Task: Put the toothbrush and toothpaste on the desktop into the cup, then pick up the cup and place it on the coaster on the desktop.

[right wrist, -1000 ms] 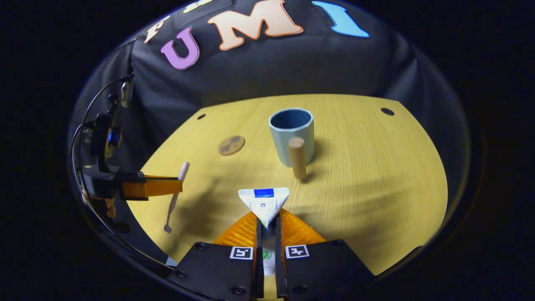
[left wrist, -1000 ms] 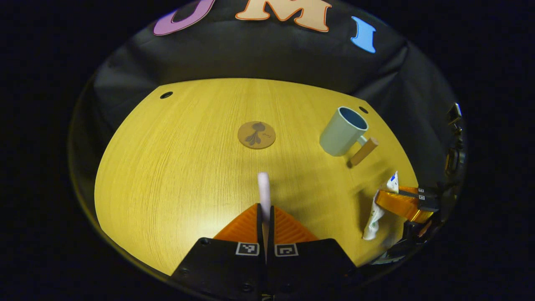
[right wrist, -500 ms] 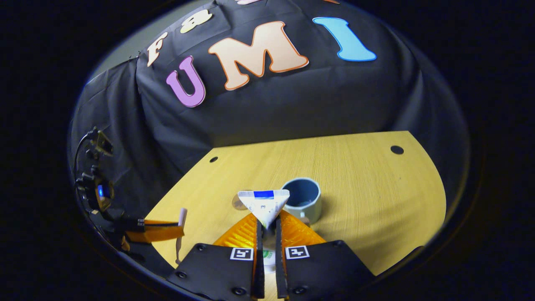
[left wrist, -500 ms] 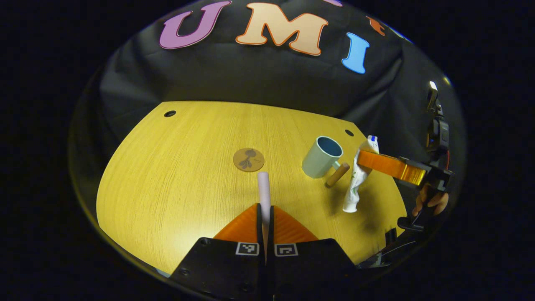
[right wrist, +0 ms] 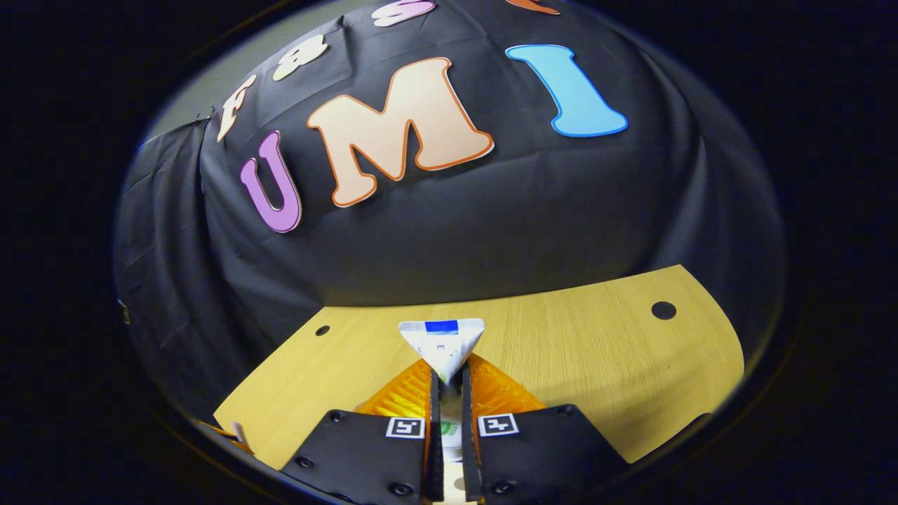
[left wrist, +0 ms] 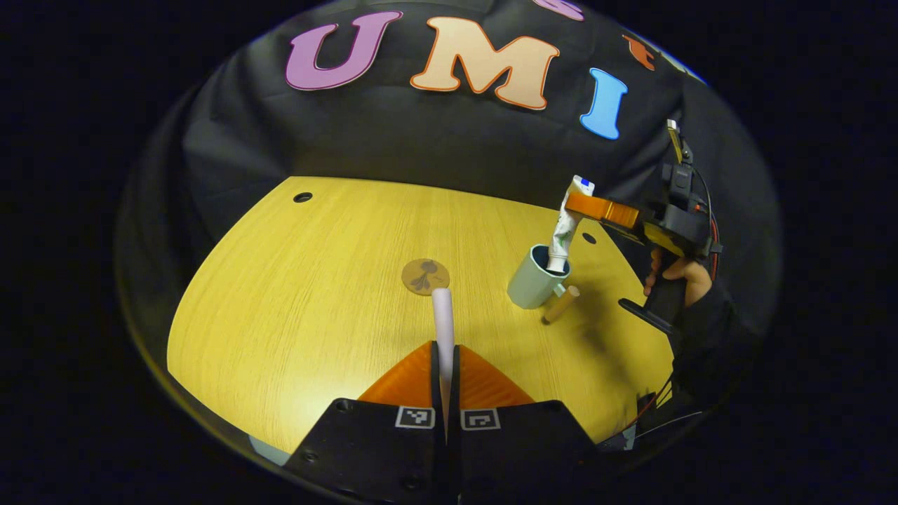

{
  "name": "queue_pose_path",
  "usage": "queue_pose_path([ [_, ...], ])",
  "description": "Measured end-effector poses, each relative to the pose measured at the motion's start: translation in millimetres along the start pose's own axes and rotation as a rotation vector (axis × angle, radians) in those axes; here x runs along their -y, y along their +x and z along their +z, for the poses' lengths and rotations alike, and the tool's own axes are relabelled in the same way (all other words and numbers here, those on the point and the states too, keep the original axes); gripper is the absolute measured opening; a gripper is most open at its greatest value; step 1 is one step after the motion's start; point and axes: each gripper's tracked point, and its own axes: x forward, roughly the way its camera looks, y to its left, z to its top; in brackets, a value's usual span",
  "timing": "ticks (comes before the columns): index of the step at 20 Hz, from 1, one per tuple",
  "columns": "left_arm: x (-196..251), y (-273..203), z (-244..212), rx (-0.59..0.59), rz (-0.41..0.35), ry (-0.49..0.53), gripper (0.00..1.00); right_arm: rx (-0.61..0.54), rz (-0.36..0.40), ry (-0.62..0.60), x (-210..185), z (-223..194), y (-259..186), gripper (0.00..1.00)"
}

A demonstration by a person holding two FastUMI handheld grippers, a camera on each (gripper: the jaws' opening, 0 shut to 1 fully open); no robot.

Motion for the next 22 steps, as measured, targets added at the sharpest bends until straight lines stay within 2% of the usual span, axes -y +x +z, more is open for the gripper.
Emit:
queue_pose_path([
  [2, 0.9, -4.4, 2.4, 0.013, 0.013, 0.005, 0.0, -0.014, 0.002, 0.004, 0.9, -6.4, 7.7, 0.13],
  [5, 2.6, -4.0, 7.3, 0.016, 0.02, 0.007, 0.0, -0.034, -0.035, -0.062, 8.1, -21.9, 12.2, 0.14],
  [8, 4.6, 1.6, 20.0, 0.04, 0.011, 0.007, 0.0, -0.083, -0.044, -0.038, 14.4, -41.6, 13.5, 0.13],
  [11, 11.5, 13.8, 36.0, 0.059, -0.014, 0.017, 0.0, -0.136, -0.034, -0.007, 13.2, -59.7, -6.0, 0.37],
  [12, 14.7, 18.3, 44.7, 0.072, -0.025, 0.022, 0.0, -0.136, -0.024, 0.008, 12.5, -60.1, -14.9, 0.34],
  [13, 19.5, 24.9, 52.4, 0.075, -0.038, 0.028, 0.0, -0.128, -0.018, 0.027, 14.1, -57.0, -24.9, 0.53],
  [14, 23.7, 31.1, 61.7, 0.091, -0.053, 0.036, 0.0, -0.114, -0.024, 0.039, 18.1, -52.0, -36.0, 0.67],
  [15, 28.0, 39.2, 69.9, 0.099, -0.066, 0.041, 0.0, -0.1, -0.024, 0.052, 20.7, -48.4, -48.8, 0.97],
  [18, 52.3, 60.6, 99.3, 0.148, -0.132, 0.06, 0.0, -0.062, -0.053, 0.076, 40.2, -38.4, -88.6, 0.97],
  [22, 94.7, 95.7, 135.0, 0.216, -0.22, 0.087, 0.0, -0.052, -0.144, 0.141, 83.7, -45.6, -143.0, 0.97],
])
